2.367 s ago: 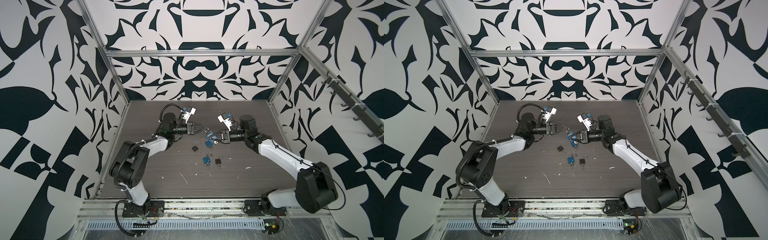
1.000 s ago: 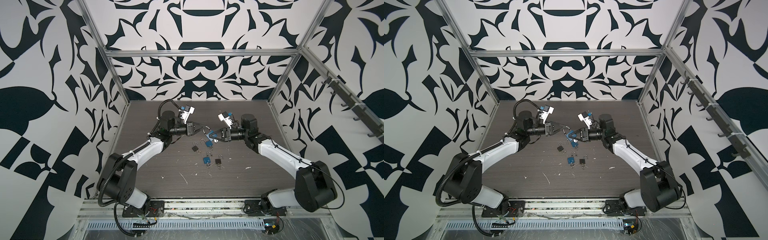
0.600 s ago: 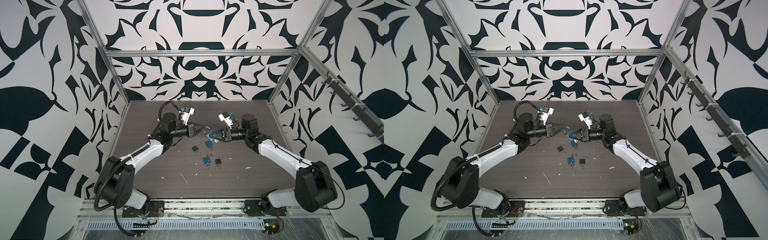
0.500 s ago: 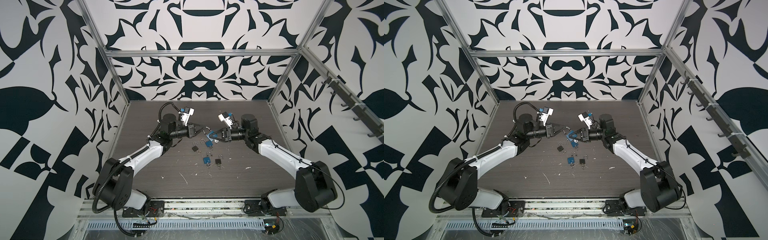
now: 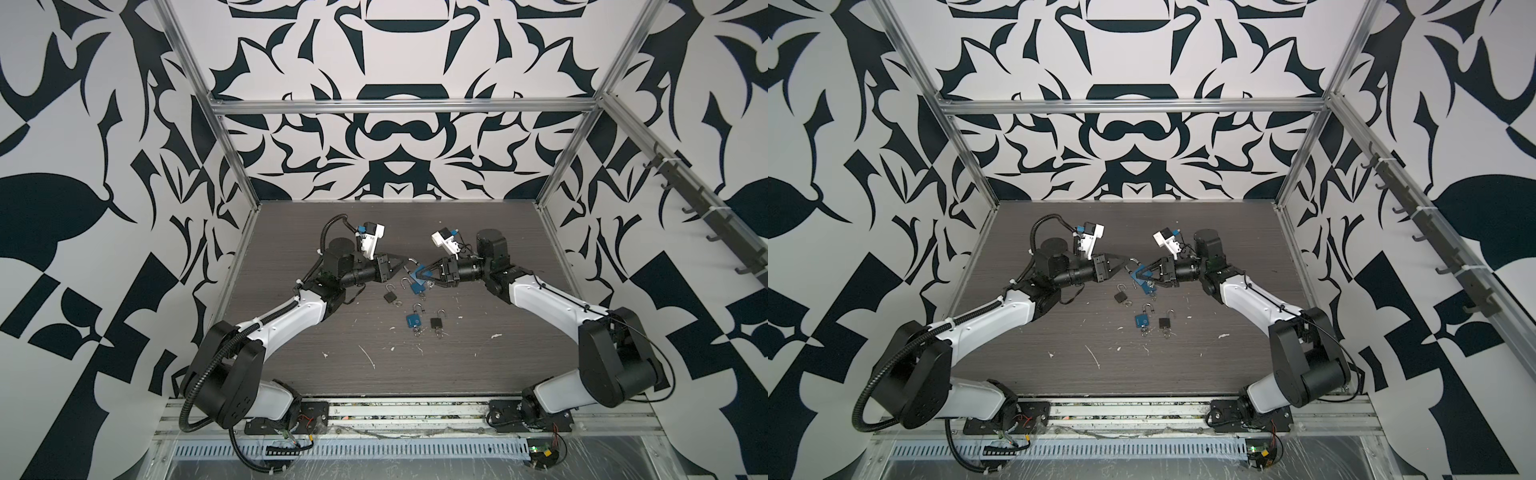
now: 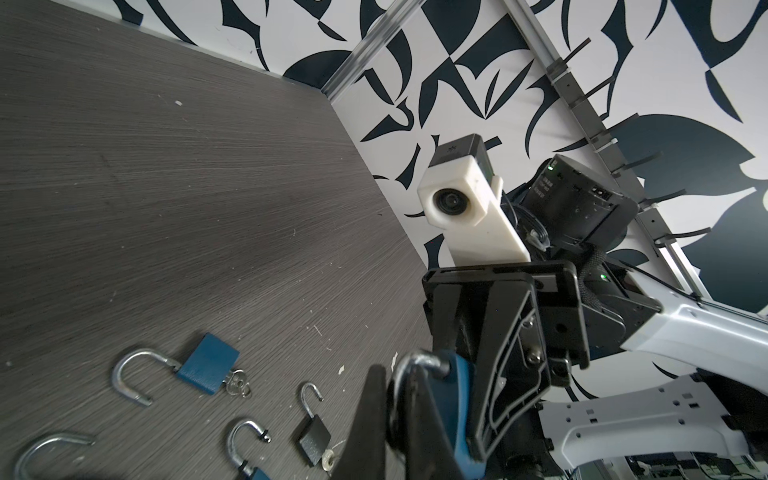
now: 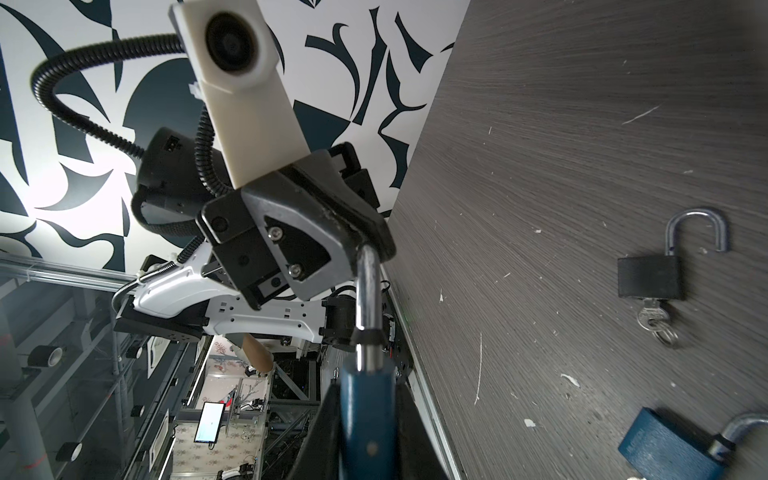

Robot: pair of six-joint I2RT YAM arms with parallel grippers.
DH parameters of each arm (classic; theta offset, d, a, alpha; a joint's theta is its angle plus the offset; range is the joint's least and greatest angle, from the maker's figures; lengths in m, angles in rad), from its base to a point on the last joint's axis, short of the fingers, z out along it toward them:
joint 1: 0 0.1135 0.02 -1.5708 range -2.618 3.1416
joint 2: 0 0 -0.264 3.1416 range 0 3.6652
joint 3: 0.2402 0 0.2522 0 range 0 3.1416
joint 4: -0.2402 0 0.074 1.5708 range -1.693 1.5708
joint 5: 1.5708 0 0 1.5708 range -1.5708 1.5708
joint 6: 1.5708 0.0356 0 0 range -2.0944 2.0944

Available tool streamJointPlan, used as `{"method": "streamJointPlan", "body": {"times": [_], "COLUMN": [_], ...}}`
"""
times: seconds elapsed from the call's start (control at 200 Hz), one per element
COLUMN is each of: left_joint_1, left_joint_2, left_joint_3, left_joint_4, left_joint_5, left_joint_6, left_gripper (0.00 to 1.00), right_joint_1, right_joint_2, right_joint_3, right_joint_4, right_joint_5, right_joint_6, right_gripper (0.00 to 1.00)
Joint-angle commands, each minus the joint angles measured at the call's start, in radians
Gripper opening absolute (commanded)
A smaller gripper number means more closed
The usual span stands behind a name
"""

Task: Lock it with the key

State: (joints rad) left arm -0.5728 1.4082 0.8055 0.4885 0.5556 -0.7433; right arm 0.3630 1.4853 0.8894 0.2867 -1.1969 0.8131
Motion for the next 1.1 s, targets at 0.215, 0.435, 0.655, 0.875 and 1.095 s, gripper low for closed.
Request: {"method": "streamJointPlan", "body": {"times": [0.215, 0.435, 0.655, 0.875, 1.095], "left_joint_1": [-0.199, -0.241, -0.215, -0.095, -0.042], "left_joint_2": [-0.005, 0.024, -0.004, -0.032, -0.054], "left_joint_3": [-0.044, -0.057, -0.065, -0.003, 0.079], "left_joint_4": [-0.027, 0.053, 0.063, -0.032, -0.148], "left_joint_5": [0.265, 0.25, 0.218, 0.254, 0.273], "left_joint_6": [-0.066, -0.116, -0.123, -0.067, 0.01], "left_gripper": [0.0, 0.0, 0.0, 0.0, 0.17], "right_joint_1": [0.008, 0.009, 0.008, 0.023, 0.033], "right_joint_2": [0.02, 0.041, 0.033, -0.007, -0.043], "right_joint_3": [0.138, 0.146, 0.131, 0.081, 0.036], "right_joint_4": [0.294, 0.296, 0.271, 0.146, 0.113], "right_joint_5": [0.211, 0.211, 0.199, 0.173, 0.169], "right_joint_6": [-0.009, -0.014, -0.034, -0.123, -0.144], "right_gripper": [0.0, 0.0, 0.0, 0.0, 0.0]}}
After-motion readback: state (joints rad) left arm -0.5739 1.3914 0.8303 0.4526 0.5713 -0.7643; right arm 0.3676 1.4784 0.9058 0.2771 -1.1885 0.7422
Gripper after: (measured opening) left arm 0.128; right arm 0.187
